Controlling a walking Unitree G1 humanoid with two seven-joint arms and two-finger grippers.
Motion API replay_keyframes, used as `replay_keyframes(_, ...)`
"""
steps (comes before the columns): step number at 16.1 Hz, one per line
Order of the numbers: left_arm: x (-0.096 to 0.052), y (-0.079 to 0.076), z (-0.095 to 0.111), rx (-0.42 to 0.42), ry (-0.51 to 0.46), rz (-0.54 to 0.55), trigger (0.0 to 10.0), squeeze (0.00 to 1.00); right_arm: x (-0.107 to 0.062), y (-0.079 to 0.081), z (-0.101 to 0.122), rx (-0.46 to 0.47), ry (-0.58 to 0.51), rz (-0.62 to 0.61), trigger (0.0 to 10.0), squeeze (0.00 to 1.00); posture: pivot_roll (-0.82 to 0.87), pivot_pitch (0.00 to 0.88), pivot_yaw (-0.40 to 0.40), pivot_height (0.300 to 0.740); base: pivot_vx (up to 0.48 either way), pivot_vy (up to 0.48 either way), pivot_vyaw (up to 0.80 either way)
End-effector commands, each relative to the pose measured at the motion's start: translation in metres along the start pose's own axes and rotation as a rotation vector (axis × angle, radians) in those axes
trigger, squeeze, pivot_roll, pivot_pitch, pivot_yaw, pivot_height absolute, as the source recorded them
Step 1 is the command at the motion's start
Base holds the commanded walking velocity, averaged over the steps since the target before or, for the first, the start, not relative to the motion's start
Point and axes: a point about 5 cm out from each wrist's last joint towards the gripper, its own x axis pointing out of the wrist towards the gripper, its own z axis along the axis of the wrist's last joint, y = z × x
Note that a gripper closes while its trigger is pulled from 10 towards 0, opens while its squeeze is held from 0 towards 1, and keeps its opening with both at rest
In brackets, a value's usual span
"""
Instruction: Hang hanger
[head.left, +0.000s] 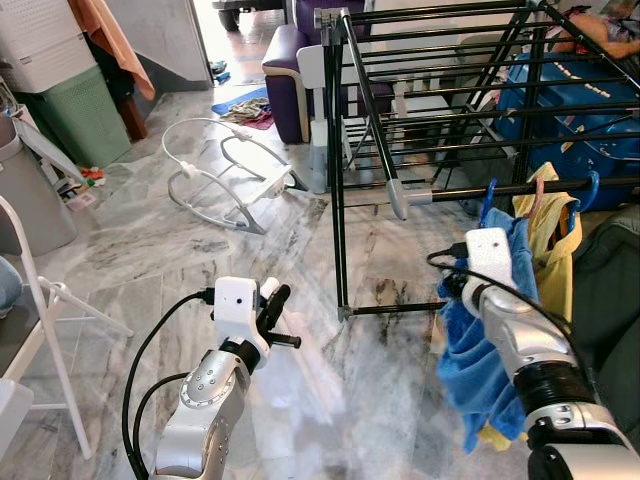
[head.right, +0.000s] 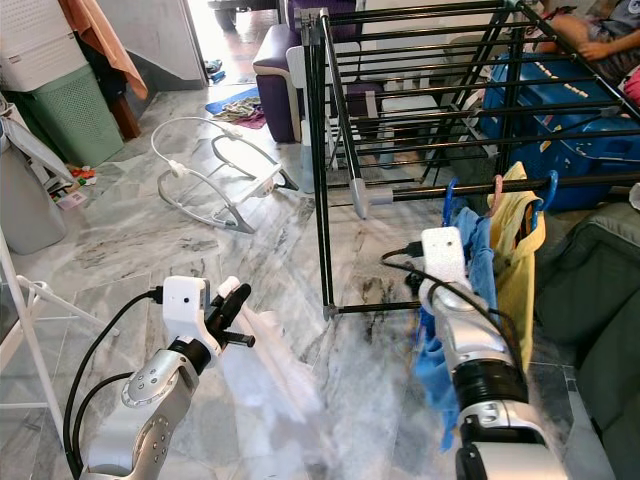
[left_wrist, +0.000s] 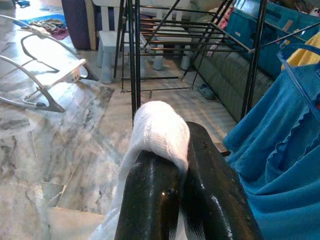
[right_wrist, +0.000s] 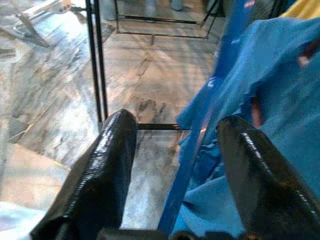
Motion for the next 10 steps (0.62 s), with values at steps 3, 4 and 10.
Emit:
replay_keyframes(3,0.003,-0.001,0.003,0.017,0.000,-0.007,10.0,0.00,-0.001,-0.008,0.000,-0.011,0.005,-0.001,0.8,0.00,-0.11,0.007,0.062,0.740,0.000,0.000,0.00)
replay_keyframes(4,0.003,0.000,0.003,0.017,0.005,-0.006,10.0,0.00,-0.002,-0.010,-0.002,-0.036,0.003,0.009,0.2,0.00,-0.13,0.010,0.068,0.740,0.000,0.000,0.00)
replay_keyframes(10,0.003,0.000,0.002,0.023,0.014,-0.010,10.0,0.00,-0.004,-0.011,-0.007,-0.075,0.014,0.046,0.5,0.00,-0.13,0.004,0.073,0.740,0.000,0.000,0.00)
